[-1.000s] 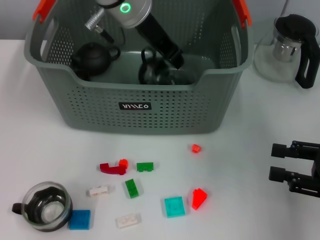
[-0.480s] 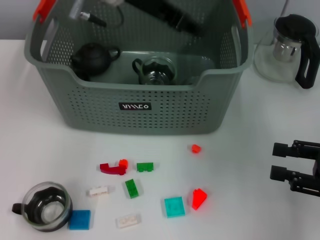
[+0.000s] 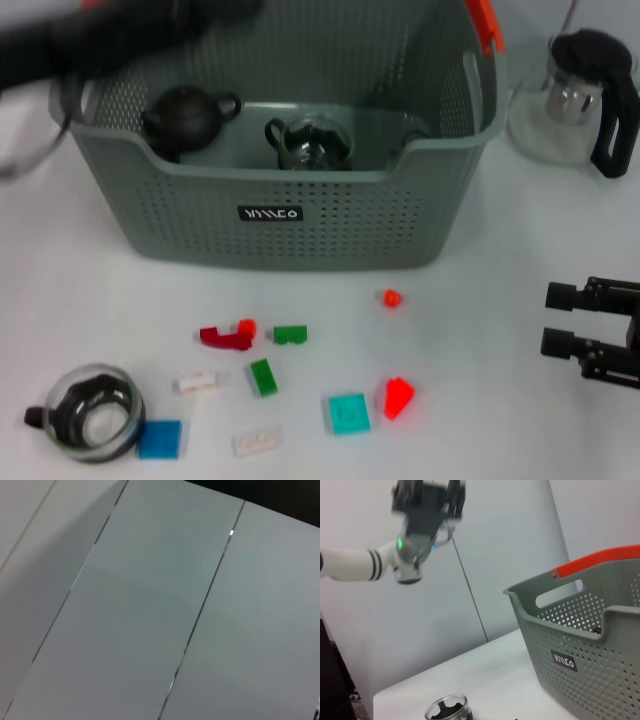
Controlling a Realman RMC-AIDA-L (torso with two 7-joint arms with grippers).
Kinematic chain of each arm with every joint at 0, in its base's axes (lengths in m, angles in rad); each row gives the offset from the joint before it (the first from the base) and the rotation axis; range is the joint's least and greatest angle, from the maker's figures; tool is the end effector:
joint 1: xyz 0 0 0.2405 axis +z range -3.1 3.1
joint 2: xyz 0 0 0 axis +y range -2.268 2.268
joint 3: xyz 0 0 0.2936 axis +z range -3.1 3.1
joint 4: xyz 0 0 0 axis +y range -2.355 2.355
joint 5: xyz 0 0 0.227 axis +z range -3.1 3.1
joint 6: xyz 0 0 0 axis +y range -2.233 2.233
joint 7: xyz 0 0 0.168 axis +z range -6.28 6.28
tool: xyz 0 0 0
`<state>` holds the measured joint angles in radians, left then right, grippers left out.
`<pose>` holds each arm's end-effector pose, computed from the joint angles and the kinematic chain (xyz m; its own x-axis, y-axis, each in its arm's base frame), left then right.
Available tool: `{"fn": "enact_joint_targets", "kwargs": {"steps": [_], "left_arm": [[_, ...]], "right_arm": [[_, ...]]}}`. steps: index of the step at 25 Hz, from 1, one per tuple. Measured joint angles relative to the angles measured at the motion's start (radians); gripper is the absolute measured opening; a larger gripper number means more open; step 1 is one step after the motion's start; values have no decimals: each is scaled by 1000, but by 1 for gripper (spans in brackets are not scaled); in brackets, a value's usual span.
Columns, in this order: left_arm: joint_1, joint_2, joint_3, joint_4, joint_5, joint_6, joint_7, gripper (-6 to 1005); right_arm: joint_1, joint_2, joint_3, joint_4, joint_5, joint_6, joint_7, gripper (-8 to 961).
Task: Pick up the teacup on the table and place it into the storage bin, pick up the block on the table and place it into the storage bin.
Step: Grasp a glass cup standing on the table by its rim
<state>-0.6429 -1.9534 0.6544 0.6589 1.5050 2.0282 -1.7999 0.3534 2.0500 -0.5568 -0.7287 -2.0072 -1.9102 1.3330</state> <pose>-0.1913 0.3695 0.0777 0.4637 0.3716 0.8043 0.2628 -0.9246 0.2757 0.3246 0.2857 0.0066 0.7237 -0.3412 -0.5999 -0.4445 -0.8954 -0.0270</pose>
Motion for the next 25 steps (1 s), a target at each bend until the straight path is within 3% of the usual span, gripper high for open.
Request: {"fn": "enact_joint_targets", "kwargs": {"steps": [4,7,11,15,20,23,25], "left_arm": [[134,22,113,56,60,16,94,444],[233,25,144,183,181,12,100,444],[278,23,147,314,315,13,56,498],[277,23,155,478,513,18,-116,552],[241,-28,158,681,768,20,-186,643],[207,-50,172,732,888,19,-208,720],[182,-70,193,752,969,15,-219,720]], "right_arm": [[1,-1,0,0,-1,0,0,604],[3,-1,0,0,0,-1,0,604],[6,-1,0,0,-1,-2,1,603],[10,-1,0,-4,-2,-1,9,604],[15,-3,0,-3,-2,4,12,604],[16,-4,0,-1,-2,5,12,603],[14,-4,0,0,-2,5,13,603]]}}
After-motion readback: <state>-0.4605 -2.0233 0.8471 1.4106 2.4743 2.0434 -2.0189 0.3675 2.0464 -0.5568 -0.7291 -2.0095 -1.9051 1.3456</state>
